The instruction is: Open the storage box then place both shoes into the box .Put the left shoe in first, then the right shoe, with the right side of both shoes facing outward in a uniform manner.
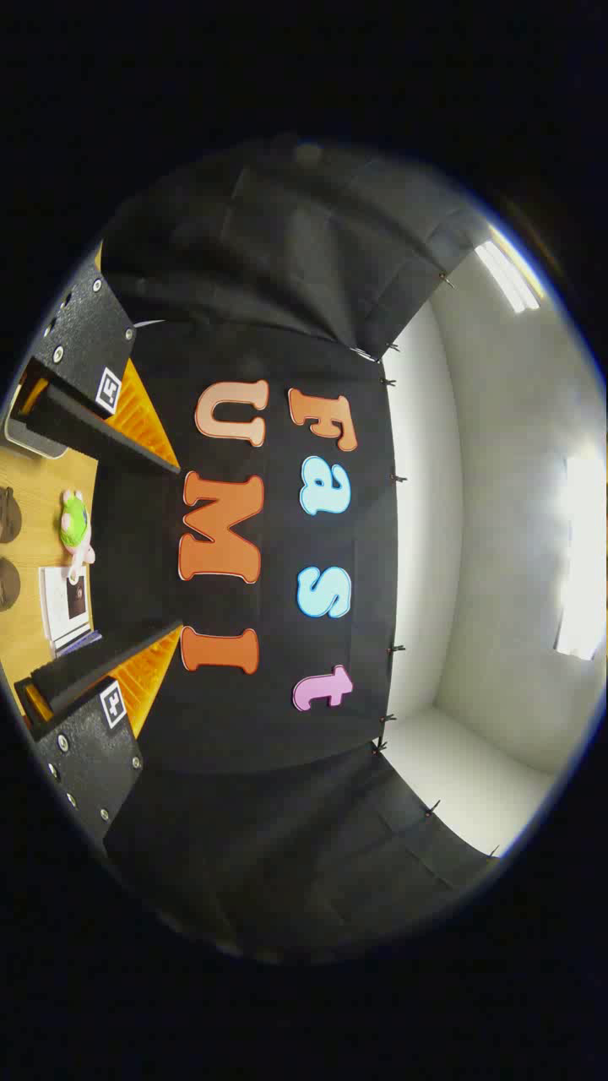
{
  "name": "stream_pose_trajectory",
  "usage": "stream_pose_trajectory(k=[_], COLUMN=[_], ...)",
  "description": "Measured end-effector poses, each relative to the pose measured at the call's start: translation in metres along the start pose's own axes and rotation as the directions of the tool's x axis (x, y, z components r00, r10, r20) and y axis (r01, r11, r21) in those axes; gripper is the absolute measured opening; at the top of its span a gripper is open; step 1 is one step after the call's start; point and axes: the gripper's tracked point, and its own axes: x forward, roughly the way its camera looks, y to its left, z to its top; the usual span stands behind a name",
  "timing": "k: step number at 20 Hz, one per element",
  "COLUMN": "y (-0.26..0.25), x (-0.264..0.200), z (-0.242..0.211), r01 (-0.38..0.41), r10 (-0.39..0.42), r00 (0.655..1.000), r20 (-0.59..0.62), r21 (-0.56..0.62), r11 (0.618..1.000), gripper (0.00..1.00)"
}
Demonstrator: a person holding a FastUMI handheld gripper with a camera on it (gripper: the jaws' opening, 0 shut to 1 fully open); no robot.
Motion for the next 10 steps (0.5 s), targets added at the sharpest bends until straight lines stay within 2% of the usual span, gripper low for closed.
stream_pose_trajectory(k=[6,10], y=[0.006,0.019], x=[-0.002,-0.002], z=[-0.008,-0.012], r01=[-0.025,-0.087], r10=[0.024,0.086], r00=[0.999,0.996], r20=[-0.024,-0.017], r21=[-0.032,-0.03], r11=[0.999,0.996], gripper=[0.98,0.98])
